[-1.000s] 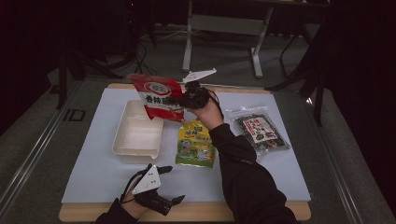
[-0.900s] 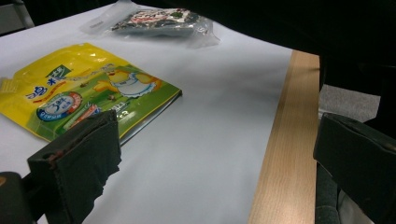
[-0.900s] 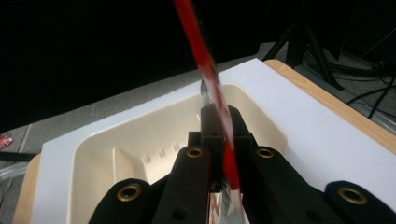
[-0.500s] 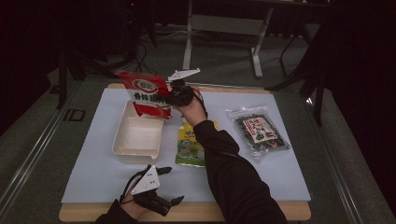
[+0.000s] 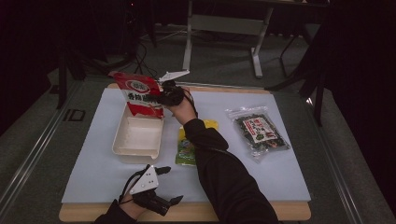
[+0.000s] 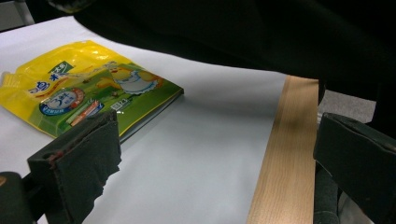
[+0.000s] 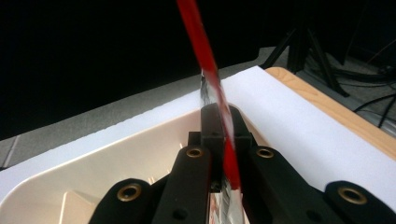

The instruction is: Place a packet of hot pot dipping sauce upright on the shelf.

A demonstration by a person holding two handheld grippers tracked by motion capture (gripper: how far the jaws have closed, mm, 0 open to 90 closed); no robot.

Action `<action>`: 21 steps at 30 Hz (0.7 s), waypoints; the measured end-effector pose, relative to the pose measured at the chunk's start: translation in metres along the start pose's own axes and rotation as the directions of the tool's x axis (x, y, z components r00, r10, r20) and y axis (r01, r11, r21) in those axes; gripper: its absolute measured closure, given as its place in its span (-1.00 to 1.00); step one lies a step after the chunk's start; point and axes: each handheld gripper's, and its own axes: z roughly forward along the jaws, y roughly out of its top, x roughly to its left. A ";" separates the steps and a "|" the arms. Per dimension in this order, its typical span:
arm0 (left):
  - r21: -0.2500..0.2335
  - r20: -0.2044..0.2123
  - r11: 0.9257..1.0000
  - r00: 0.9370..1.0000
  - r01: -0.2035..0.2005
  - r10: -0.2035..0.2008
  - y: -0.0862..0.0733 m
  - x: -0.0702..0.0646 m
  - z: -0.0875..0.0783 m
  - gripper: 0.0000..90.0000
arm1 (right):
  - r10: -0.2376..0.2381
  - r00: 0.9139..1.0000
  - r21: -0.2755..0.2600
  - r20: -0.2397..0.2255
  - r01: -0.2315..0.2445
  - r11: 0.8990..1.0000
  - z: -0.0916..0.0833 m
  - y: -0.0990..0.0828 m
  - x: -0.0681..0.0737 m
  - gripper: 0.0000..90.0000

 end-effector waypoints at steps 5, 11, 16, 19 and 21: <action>0.000 0.003 1.000 1.000 -0.003 0.003 0.000 0.000 0.000 -0.96 | 0.019 1.000 0.008 0.006 -0.019 1.000 0.009 -0.009 -0.005 1.00; 0.004 0.008 1.000 1.000 -0.005 0.005 0.000 -0.001 0.001 -0.96 | 0.046 0.999 0.006 0.014 -0.046 0.999 0.015 -0.018 -0.006 1.00; 0.006 0.010 1.000 1.000 -0.006 0.006 0.000 -0.001 0.001 -0.96 | 0.058 0.998 0.006 0.014 -0.058 0.998 0.015 -0.019 -0.007 1.00; 0.004 0.009 1.000 1.000 -0.004 0.004 0.000 -0.001 0.001 -0.96 | 0.059 0.998 0.008 0.011 -0.059 0.998 0.016 -0.020 -0.006 1.00; 0.005 0.009 1.000 1.000 -0.005 0.005 -0.001 0.000 0.001 -0.96 | 0.063 0.998 0.006 0.014 -0.063 0.998 0.016 -0.021 -0.005 1.00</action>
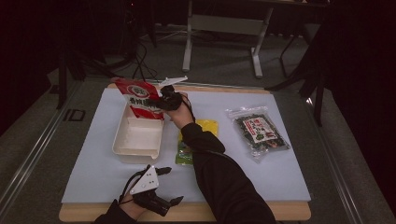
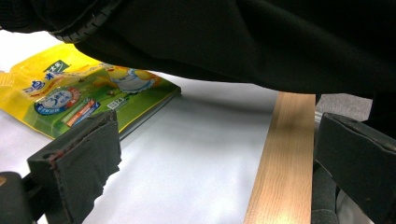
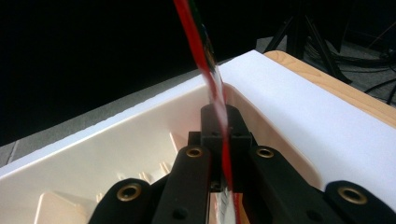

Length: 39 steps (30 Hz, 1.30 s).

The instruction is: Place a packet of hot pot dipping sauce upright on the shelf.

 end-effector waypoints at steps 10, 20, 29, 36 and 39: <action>0.000 0.003 1.000 1.000 0.004 -0.004 0.000 0.000 0.000 -0.96 | 0.034 0.999 -0.005 -0.002 -0.034 0.999 0.001 -0.005 -0.003 1.00; -0.001 0.006 1.000 1.000 0.004 -0.004 0.000 0.001 -0.001 -0.96 | 0.026 1.000 -0.053 0.006 -0.026 0.998 0.002 -0.002 0.005 1.00; 0.001 0.007 1.000 1.000 0.003 -0.003 0.000 0.001 -0.001 -0.96 | 0.065 0.998 0.033 0.008 -0.065 0.997 0.006 -0.013 -0.004 0.66; 0.008 0.009 1.000 1.000 0.001 -0.001 0.000 0.001 0.001 -0.96 | 0.033 0.998 0.044 0.051 -0.035 0.998 -0.012 -0.010 -0.003 0.60; 0.009 0.008 1.000 1.000 -0.003 0.003 0.000 0.001 0.002 -0.96 | 0.011 0.998 0.052 0.068 -0.014 0.999 -0.030 -0.011 0.000 0.56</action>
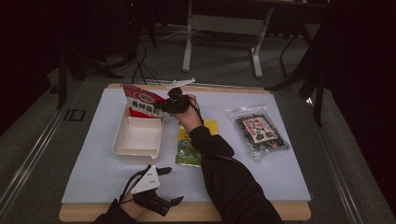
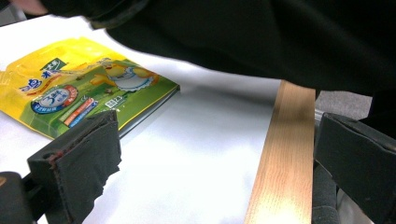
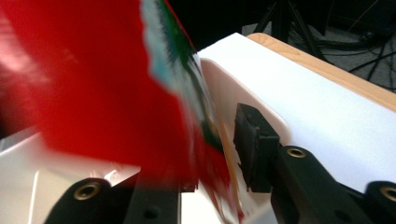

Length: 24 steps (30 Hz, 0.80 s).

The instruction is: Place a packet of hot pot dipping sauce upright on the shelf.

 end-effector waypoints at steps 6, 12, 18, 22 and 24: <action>-0.001 0.003 1.000 1.000 -0.001 0.001 0.001 0.000 0.001 -0.96 | -0.005 1.000 0.017 0.012 0.005 1.000 -0.024 -0.010 -0.001 0.53; -0.006 0.005 1.000 1.000 0.006 -0.006 0.002 0.001 0.002 -0.96 | 0.001 0.999 0.027 0.045 -0.003 1.000 -0.051 -0.027 -0.008 0.51; -0.016 0.009 1.000 1.000 0.015 -0.015 0.002 0.003 0.003 -0.96 | 0.009 0.997 0.031 0.078 -0.011 0.999 -0.076 -0.034 -0.015 0.51; -0.014 0.008 1.000 1.000 0.019 -0.019 0.002 0.003 0.005 -0.96 | 0.025 0.994 0.017 0.108 -0.027 0.999 -0.102 -0.042 -0.025 0.50; -0.013 0.007 1.000 1.000 0.018 -0.018 0.002 0.003 0.005 -0.96 | 0.030 0.993 0.013 0.115 -0.032 0.999 -0.107 -0.043 -0.027 0.49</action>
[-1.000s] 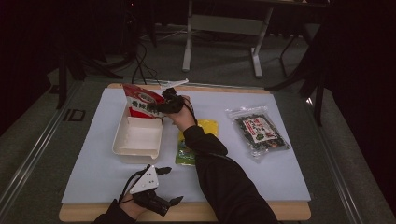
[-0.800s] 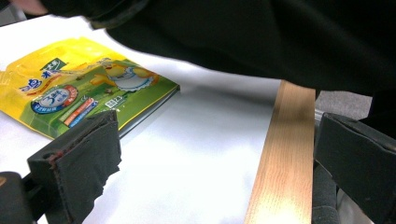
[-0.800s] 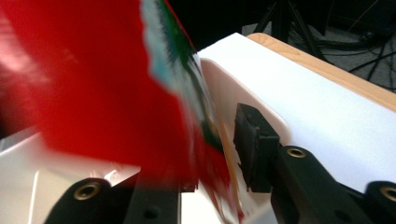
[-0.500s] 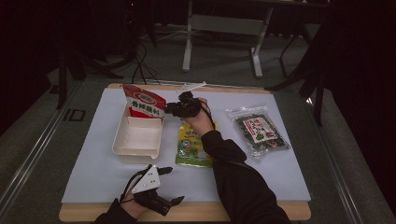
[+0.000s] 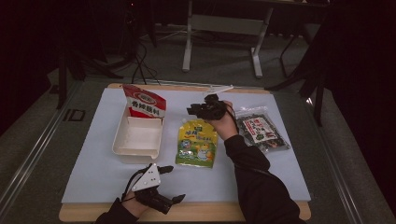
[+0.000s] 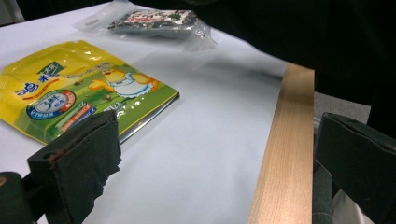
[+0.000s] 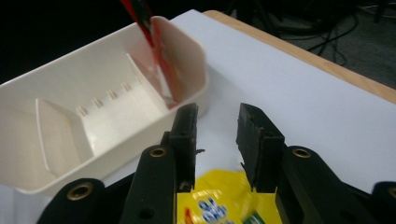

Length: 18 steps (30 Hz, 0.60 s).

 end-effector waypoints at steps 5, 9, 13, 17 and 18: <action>0.001 0.007 1.000 1.000 -0.004 0.004 0.000 -0.002 0.002 -0.96 | 0.015 0.999 -0.014 0.038 -0.014 1.000 -0.028 -0.010 -0.014 0.49; -0.002 0.006 1.000 1.000 -0.002 0.002 0.000 -0.002 0.002 -0.96 | 0.035 0.996 -0.023 0.084 -0.033 0.999 -0.053 -0.019 -0.030 0.49; -0.005 0.006 1.000 1.000 0.001 -0.001 -0.001 -0.001 0.003 -0.96 | 0.051 0.989 -0.032 0.136 -0.047 0.998 -0.079 -0.028 -0.046 0.50; 0.000 0.003 1.000 1.000 0.000 0.000 -0.001 -0.001 0.004 -0.96 | 0.075 0.981 -0.039 0.180 -0.069 0.997 -0.102 -0.039 -0.063 0.59; 0.003 0.002 1.000 1.000 0.000 0.000 -0.002 -0.001 0.004 -0.96 | 0.078 0.979 -0.040 0.188 -0.071 0.997 -0.108 -0.042 -0.068 0.66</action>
